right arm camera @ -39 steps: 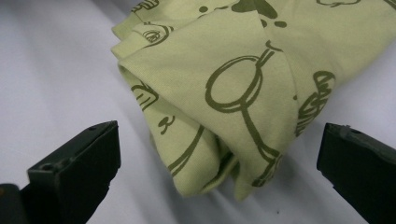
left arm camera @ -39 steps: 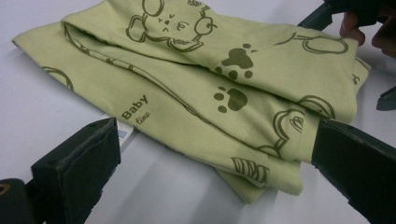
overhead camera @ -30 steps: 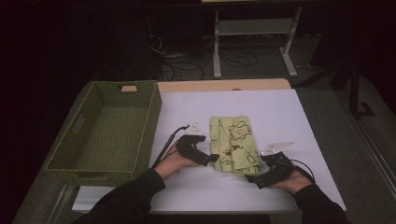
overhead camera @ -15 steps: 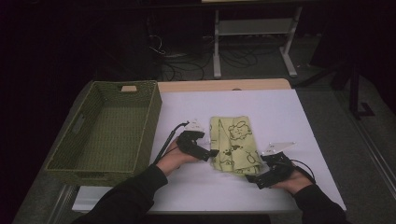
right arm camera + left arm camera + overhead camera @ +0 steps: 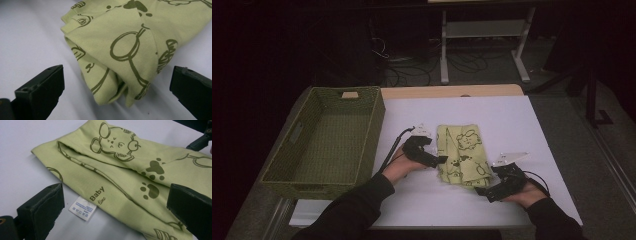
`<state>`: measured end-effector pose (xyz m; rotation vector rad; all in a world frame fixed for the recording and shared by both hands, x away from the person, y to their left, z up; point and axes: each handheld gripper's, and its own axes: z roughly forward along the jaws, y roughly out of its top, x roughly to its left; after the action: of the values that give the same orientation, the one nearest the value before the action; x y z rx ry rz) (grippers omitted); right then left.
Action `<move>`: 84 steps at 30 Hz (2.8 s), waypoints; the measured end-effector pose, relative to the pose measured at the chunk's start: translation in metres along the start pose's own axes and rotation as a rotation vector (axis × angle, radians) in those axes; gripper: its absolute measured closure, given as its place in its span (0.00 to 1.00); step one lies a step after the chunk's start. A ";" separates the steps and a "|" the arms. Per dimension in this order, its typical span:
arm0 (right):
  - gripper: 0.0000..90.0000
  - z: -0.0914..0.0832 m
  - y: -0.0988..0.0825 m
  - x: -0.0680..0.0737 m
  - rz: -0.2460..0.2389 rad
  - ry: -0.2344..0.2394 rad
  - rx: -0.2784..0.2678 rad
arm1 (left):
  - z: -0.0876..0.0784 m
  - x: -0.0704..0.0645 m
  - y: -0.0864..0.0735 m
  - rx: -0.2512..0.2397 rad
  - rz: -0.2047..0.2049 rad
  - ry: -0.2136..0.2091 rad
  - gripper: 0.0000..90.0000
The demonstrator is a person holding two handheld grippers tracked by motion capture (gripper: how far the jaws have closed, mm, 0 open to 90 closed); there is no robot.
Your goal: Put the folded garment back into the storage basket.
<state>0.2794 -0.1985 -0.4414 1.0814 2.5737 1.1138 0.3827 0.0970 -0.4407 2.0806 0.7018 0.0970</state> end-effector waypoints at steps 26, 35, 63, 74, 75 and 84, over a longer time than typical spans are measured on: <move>0.00 -0.001 0.000 0.000 -0.002 0.004 -0.005 | 0.016 0.012 0.020 0.011 0.015 0.039 0.00; 0.00 -0.001 0.000 0.000 -0.003 0.004 -0.004 | 0.021 0.020 0.026 0.014 0.010 0.059 0.00; 0.00 -0.002 0.001 0.001 -0.006 0.008 -0.010 | 0.041 0.051 0.045 0.031 0.000 0.128 0.17; 0.00 -0.002 0.001 0.001 -0.008 0.009 -0.012 | 0.044 0.062 0.050 0.037 -0.029 0.159 0.28; 0.00 -0.002 0.001 0.001 -0.008 0.009 -0.013 | 0.045 0.062 0.050 0.037 -0.030 0.159 0.30; 0.00 -0.003 0.001 0.001 -0.007 0.009 -0.015 | 0.049 0.070 0.051 0.061 -0.020 0.196 0.45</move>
<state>0.2780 -0.1990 -0.4388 1.0658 2.5700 1.1373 0.4796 0.0751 -0.4429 2.1407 0.8521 0.2741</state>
